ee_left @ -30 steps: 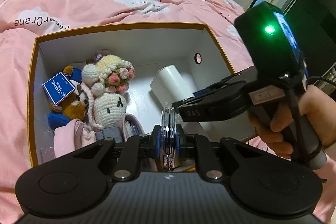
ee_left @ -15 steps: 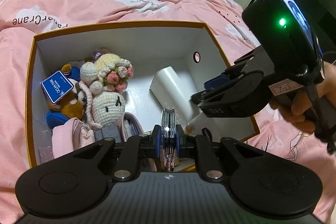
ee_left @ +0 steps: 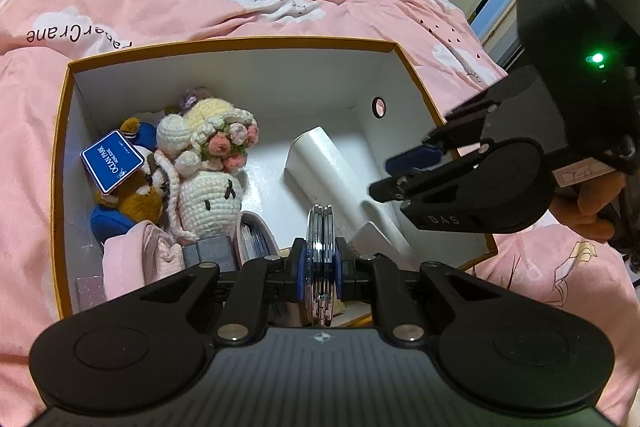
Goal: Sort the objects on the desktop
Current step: 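Lower the white tube into the shoebox and open the right tool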
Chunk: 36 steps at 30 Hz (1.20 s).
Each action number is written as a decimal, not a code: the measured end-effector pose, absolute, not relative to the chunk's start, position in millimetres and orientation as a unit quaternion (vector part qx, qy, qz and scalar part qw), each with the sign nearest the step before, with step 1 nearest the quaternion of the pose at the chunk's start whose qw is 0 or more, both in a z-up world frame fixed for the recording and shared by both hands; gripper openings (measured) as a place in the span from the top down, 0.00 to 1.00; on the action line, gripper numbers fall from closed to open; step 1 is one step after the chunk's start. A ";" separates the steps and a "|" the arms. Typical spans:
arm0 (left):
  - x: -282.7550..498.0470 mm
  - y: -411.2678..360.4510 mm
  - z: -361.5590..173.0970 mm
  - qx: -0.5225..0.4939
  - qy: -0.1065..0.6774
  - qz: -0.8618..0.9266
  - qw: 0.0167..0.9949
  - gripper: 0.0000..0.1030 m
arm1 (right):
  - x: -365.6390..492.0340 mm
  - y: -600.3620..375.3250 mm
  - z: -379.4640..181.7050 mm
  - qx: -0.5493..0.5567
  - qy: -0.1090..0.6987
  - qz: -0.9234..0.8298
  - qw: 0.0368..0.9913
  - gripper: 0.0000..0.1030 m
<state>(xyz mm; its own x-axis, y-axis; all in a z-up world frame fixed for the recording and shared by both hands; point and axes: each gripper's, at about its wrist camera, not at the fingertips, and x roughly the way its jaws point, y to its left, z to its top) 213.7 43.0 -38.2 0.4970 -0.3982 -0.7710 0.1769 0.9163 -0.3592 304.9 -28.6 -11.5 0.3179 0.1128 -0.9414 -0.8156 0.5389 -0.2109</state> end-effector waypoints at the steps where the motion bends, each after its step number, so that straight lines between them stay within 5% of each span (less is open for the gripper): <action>1: 213.7 42.9 -37.9 -0.117 0.472 -0.167 0.857 0.85 | 304.7 -27.4 -9.8 -0.357 0.482 0.333 0.727 0.79; 15: 213.0 47.1 -36.9 -0.122 0.473 -0.168 0.857 0.85 | 311.4 -2.1 -22.2 -0.394 0.477 0.376 0.690 0.86; 24: 213.1 44.9 -38.4 -0.122 0.474 -0.168 0.855 0.85 | 314.0 -4.5 -32.9 -0.442 0.484 0.332 0.678 0.75; 26: 213.4 45.3 -37.7 -0.123 0.474 -0.169 0.855 0.85 | 314.4 -4.1 -37.4 -0.454 0.487 0.325 0.671 0.83; 30: 216.2 44.5 -37.2 -0.119 0.475 -0.168 0.856 0.85 | 313.6 -2.6 -30.7 -0.449 0.470 0.353 0.673 0.83; 33: 217.5 43.3 -37.1 -0.115 0.478 -0.167 0.855 0.85 | 315.1 1.0 -24.6 -0.465 0.426 0.369 0.683 0.75; 36: 216.8 42.7 -36.4 -0.110 0.481 -0.165 0.854 0.85 | 314.1 8.2 -29.4 -0.519 0.376 0.399 0.657 0.54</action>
